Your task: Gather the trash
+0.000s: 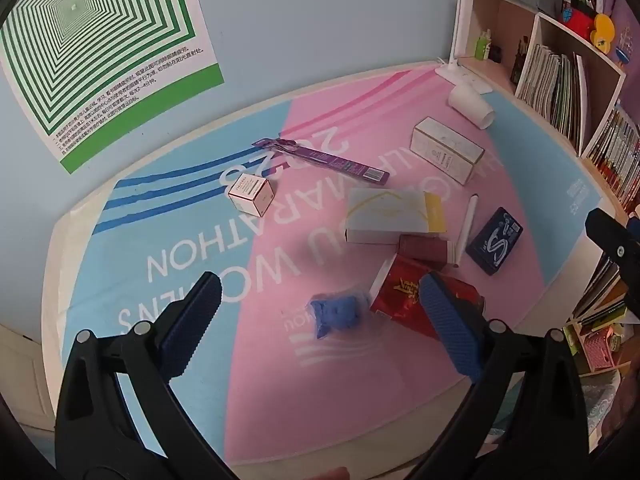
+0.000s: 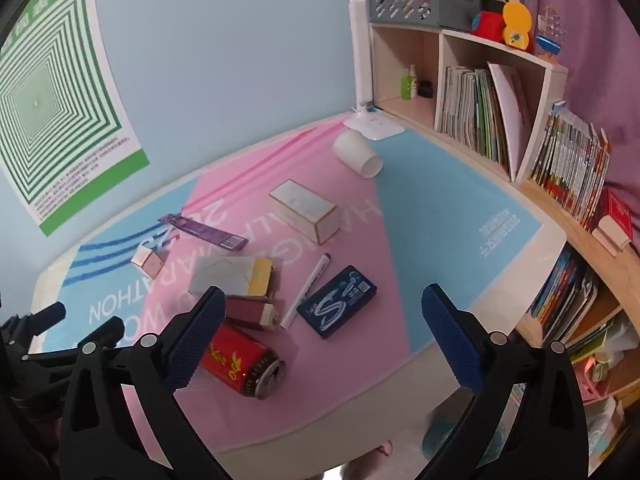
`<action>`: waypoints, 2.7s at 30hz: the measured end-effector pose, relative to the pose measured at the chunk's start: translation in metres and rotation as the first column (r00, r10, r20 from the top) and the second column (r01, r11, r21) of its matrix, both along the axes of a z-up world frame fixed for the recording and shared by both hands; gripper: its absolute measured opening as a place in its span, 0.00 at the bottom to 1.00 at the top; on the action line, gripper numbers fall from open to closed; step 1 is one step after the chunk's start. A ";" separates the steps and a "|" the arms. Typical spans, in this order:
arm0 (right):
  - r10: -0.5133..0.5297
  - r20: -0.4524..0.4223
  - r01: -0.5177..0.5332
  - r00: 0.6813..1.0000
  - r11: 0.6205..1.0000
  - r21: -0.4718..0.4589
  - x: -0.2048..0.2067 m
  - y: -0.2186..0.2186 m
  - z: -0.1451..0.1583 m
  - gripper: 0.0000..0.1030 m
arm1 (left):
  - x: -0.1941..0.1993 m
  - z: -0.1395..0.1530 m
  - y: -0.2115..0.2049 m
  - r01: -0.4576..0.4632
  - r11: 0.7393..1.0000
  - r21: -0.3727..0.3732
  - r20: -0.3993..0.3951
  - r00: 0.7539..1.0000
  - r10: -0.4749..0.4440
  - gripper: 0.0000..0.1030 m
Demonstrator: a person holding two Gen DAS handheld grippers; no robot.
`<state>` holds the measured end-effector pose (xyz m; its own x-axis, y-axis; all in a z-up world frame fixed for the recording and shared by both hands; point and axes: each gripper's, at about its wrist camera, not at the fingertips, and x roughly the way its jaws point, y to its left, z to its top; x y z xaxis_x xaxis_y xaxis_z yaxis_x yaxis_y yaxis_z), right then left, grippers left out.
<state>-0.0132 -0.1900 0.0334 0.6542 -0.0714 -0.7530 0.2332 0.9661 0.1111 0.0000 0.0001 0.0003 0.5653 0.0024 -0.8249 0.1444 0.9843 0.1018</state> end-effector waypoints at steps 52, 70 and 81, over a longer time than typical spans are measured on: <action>0.010 -0.004 -0.010 1.000 1.000 -0.017 0.003 0.002 -0.002 0.94 | -0.001 0.000 0.002 -0.002 1.000 0.008 0.003 1.000 0.002 0.94; 0.013 -0.009 -0.013 1.000 1.000 -0.015 0.004 0.002 -0.004 0.94 | 0.002 0.000 0.002 -0.011 1.000 0.013 0.001 1.000 0.011 0.94; 0.013 -0.007 -0.013 1.000 1.000 -0.015 0.005 0.002 -0.004 0.94 | 0.002 0.001 0.002 -0.011 1.000 0.015 0.004 1.000 0.011 0.94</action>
